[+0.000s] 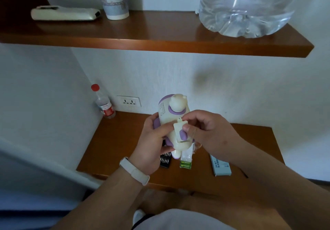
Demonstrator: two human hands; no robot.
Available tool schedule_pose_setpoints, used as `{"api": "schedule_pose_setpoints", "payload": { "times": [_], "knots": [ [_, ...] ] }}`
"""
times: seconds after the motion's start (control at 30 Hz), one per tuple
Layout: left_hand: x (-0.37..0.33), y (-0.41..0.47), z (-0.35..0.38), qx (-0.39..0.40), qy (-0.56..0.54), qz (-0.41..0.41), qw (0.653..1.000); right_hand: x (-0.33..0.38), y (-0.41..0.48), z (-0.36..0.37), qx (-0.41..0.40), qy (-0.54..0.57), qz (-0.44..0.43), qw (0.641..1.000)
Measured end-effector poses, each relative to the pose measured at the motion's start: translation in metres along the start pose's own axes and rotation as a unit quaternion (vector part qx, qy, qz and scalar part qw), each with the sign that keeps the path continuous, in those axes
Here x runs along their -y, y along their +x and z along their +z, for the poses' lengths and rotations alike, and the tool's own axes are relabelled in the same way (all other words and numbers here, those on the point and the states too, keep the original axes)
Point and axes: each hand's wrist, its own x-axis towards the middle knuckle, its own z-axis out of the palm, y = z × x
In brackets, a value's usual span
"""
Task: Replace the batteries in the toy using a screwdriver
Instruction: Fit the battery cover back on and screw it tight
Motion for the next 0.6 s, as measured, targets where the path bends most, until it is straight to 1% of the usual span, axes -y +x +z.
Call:
{"api": "schedule_pose_setpoints", "payload": {
  "times": [0.13, 0.37, 0.6],
  "knots": [
    [0.005, 0.000, 0.003, -0.009, 0.001, -0.005, 1.000, -0.009, -0.004, -0.001, -0.020, -0.028, -0.016, 0.999],
    [-0.002, 0.000, 0.010, -0.012, -0.010, 0.010, 1.000, -0.017, 0.001, -0.006, -0.027, -0.004, -0.011, 1.000],
    [-0.013, -0.002, 0.014, -0.024, -0.031, 0.027, 0.999, -0.018, 0.004, -0.004, -0.057, -0.005, -0.062, 0.996]
  ]
}}
